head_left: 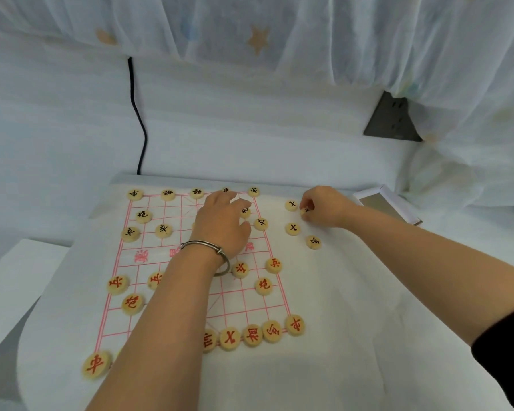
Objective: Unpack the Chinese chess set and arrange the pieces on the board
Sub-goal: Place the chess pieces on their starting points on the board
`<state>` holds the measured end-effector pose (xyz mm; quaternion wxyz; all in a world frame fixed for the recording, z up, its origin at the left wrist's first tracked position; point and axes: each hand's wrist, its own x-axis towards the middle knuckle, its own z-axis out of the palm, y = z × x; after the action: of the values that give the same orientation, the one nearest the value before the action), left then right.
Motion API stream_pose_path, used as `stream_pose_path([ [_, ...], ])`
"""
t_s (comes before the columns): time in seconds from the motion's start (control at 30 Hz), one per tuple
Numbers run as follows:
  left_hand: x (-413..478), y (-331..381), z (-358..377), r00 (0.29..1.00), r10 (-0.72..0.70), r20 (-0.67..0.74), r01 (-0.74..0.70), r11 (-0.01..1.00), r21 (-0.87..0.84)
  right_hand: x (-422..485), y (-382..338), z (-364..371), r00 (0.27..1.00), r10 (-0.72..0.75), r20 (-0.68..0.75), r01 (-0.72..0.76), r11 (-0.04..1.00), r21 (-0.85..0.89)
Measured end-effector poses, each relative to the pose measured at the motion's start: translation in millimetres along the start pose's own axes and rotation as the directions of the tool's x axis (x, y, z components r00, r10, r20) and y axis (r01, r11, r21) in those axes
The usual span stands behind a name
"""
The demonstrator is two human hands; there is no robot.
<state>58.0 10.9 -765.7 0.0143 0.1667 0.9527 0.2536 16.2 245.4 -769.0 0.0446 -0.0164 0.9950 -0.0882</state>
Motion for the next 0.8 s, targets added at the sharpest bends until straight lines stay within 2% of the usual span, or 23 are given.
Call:
stream_pose_path([
  [0.13, 0.5, -2.0, 0.2, 1.000, -0.005, 0.000, 0.005, 1.000, 0.000, 8.0, -10.2, -11.1, 0.991, -0.013, -0.134, 0.021, 0.998, 0.059],
  [0.3, 0.4, -3.7, -0.1, 1.000, -0.017, -0.001, 0.017, 1.000, -0.006, 16.1, -24.4, 4.3, 0.998, -0.055, 0.016, 0.057, 0.995, -0.077],
  [0.4, -1.0, -4.6, -2.0, 1.000, -0.022, -0.003, 0.022, 1.000, -0.003, 17.3, -28.6, 4.6, 0.999, -0.037, 0.030, 0.040, 0.994, -0.106],
  [0.47, -4.7, -8.4, -5.8, 0.999, -0.034, -0.009, 0.034, 0.999, 0.021, 18.1, -39.3, -1.1, 0.997, -0.064, -0.030, 0.062, 0.996, -0.062],
  [0.53, -10.0, -18.1, -11.2, 0.998, -0.053, -0.031, 0.054, 0.998, 0.041, 19.3, -61.5, -9.1, 0.979, -0.131, -0.159, 0.132, 0.991, -0.008],
  [0.63, -20.1, -43.6, -24.8, 0.988, -0.118, -0.096, 0.123, 0.991, 0.045, 26.4, -111.3, -15.4, 0.933, -0.236, -0.270, 0.258, 0.965, 0.047],
  [0.8, -38.9, -87.1, -55.1, 0.922, -0.343, -0.179, 0.347, 0.938, -0.009, 47.5, -195.7, -6.1, 0.899, -0.394, -0.193, 0.412, 0.909, 0.063],
])
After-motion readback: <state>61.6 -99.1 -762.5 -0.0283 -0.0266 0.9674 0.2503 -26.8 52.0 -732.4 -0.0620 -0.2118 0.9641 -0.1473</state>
